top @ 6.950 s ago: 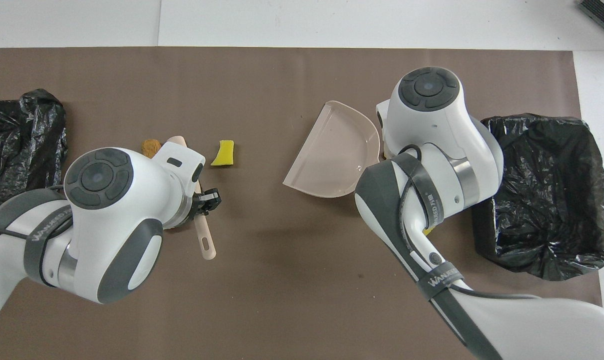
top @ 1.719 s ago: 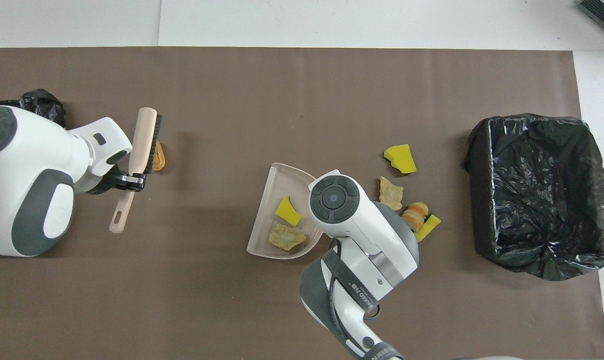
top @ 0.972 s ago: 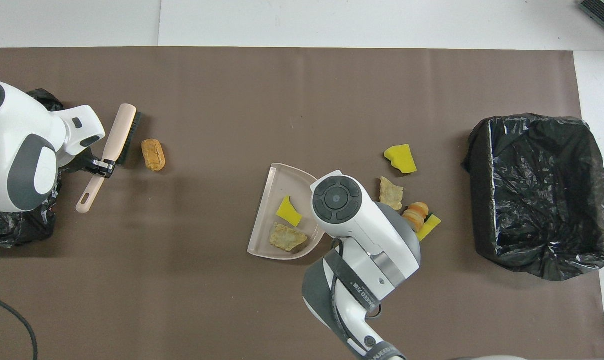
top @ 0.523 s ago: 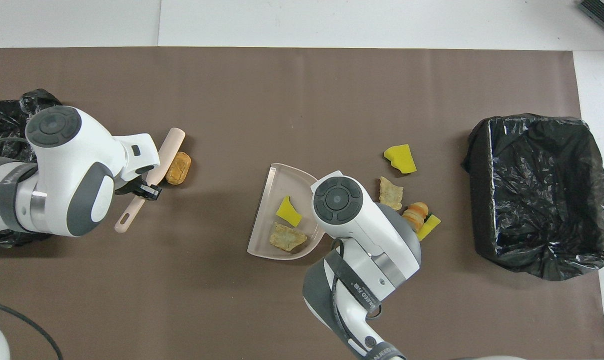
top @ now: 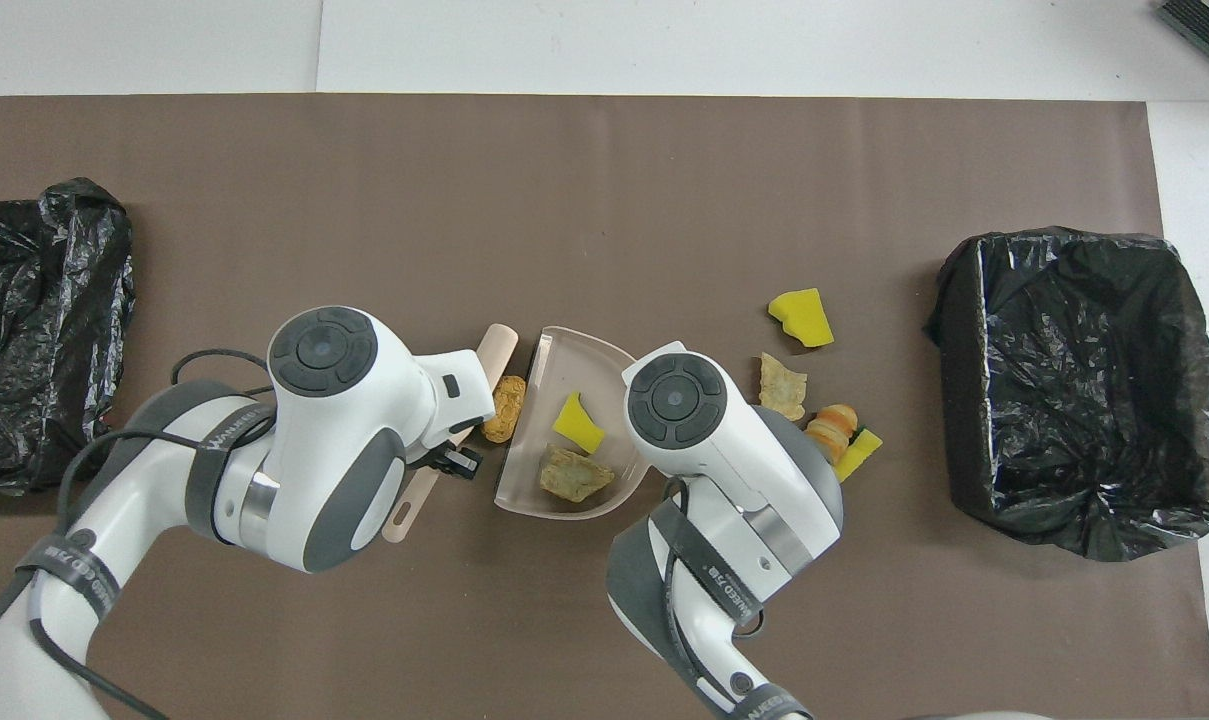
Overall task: Sweep and dump trash in bin
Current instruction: 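Sweep the bread chunk into the dustpan with the left gripper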
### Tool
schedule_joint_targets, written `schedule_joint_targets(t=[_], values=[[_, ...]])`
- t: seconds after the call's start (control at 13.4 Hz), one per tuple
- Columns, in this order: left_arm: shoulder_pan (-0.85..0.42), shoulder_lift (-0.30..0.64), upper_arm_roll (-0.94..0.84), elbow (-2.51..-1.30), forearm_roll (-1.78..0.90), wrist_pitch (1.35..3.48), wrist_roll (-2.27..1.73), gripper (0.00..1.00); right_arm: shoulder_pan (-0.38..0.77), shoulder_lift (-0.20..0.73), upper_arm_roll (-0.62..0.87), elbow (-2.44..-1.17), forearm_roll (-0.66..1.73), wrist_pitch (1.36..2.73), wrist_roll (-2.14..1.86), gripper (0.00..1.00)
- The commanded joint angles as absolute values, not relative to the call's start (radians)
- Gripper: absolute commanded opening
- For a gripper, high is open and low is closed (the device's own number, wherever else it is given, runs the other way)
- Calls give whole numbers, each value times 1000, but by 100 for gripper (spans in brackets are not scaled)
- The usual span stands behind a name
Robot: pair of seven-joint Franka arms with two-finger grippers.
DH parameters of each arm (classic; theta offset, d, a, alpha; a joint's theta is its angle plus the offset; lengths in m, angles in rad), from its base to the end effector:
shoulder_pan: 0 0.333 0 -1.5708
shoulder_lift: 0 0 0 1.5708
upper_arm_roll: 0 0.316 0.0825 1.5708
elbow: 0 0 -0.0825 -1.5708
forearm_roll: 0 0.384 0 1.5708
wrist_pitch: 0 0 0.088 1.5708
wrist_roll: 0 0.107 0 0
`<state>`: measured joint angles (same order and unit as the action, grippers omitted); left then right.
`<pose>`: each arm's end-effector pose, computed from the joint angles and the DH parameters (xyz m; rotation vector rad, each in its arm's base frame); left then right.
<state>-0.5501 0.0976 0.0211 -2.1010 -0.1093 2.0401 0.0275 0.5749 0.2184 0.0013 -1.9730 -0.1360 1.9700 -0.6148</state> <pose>0.4651 -0.2790 0.3614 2.9851 -0.7610 -0.2718 0.4845 0.3044 0.3442 2.4329 1.7699 -0.3376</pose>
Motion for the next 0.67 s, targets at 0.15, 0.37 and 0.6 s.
schedule_joint_targets(t=[0.15,0.37,0.6], values=[[-635,63,38,-2120,-190,2028,-77,0,557,201,6,-2008,-126,1993,-650,0],[-617,36,46,-2082,-192,1906,-98,0,557,201,6,-2008,-126,1991,-650,0],[-588,-34,48,-2089,-190,1780,-103,0,557,201,5,-1997,-126,1974,-650,0]])
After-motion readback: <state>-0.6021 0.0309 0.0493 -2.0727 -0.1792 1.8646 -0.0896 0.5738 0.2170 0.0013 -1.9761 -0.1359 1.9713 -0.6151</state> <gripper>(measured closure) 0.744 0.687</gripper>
